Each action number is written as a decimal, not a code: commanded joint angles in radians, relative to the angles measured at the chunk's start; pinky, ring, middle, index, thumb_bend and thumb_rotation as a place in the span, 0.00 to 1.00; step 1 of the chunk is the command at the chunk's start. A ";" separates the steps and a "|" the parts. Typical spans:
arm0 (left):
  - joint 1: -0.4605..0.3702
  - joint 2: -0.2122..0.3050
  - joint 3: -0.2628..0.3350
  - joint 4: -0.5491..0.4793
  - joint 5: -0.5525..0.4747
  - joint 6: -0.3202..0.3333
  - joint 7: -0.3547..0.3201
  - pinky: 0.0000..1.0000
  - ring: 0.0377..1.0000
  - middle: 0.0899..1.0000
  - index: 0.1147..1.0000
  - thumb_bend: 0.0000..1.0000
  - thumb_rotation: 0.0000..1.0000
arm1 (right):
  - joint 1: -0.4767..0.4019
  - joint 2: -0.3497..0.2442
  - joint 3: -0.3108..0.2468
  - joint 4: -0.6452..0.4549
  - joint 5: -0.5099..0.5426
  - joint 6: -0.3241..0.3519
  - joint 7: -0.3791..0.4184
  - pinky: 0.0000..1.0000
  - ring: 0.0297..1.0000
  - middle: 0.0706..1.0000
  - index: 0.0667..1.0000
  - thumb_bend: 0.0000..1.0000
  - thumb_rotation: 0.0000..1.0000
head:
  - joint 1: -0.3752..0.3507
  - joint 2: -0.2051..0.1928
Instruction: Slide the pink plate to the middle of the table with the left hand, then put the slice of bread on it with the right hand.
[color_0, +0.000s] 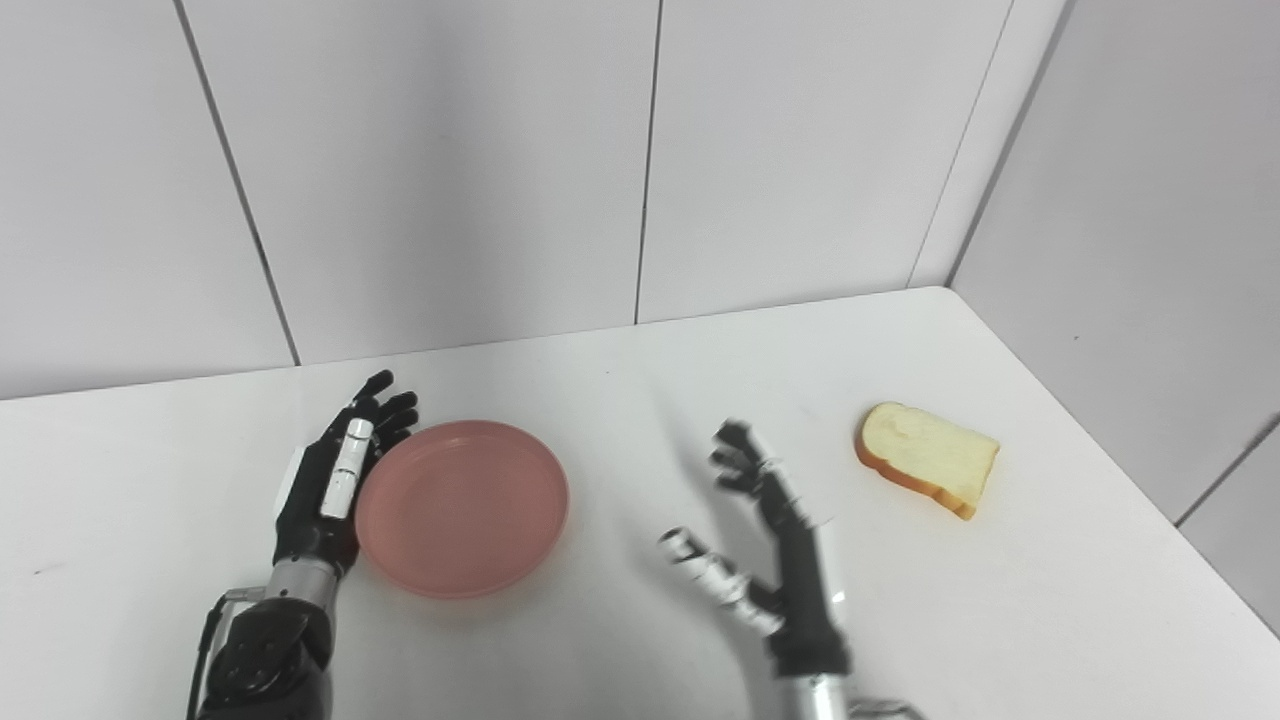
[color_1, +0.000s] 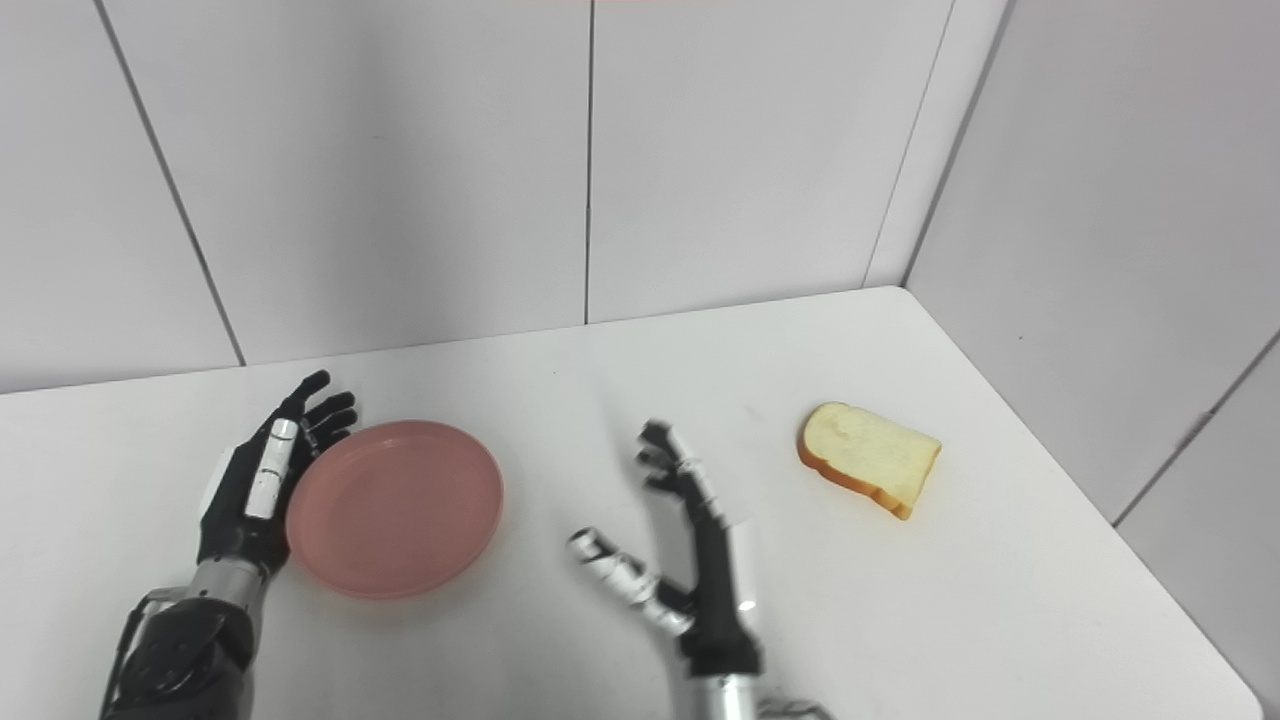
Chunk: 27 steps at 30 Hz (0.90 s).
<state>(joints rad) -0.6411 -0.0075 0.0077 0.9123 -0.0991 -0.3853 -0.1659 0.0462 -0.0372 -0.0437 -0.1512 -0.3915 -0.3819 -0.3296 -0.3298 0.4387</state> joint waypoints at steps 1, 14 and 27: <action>0.092 -0.011 0.001 0.034 -0.002 0.001 -0.002 0.83 0.80 0.78 0.81 0.75 0.87 | -0.025 -0.056 -0.021 -0.057 -0.034 0.039 0.047 0.73 0.79 0.84 0.84 0.62 0.65 | 0.000 0.000; 0.114 -0.028 0.001 -0.056 0.003 0.049 0.009 0.86 0.83 0.80 0.84 0.69 0.90 | -0.183 -0.448 -0.106 -0.140 -0.140 0.532 0.418 0.80 0.95 0.99 0.97 0.99 0.72 | 0.002 0.015; 0.116 -0.032 0.004 -0.082 -0.003 0.077 0.004 0.87 0.83 0.79 0.84 0.67 0.91 | -0.270 -0.712 -0.029 -0.051 -0.317 0.768 0.663 1.00 0.98 0.98 0.98 1.00 0.59 | -0.006 0.031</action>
<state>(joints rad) -0.5877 -0.0204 0.0138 0.7843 -0.0982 -0.3157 -0.1628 -0.1858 -0.6887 -0.0699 -0.1949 -0.6817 0.3660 0.3191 -0.3359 0.4694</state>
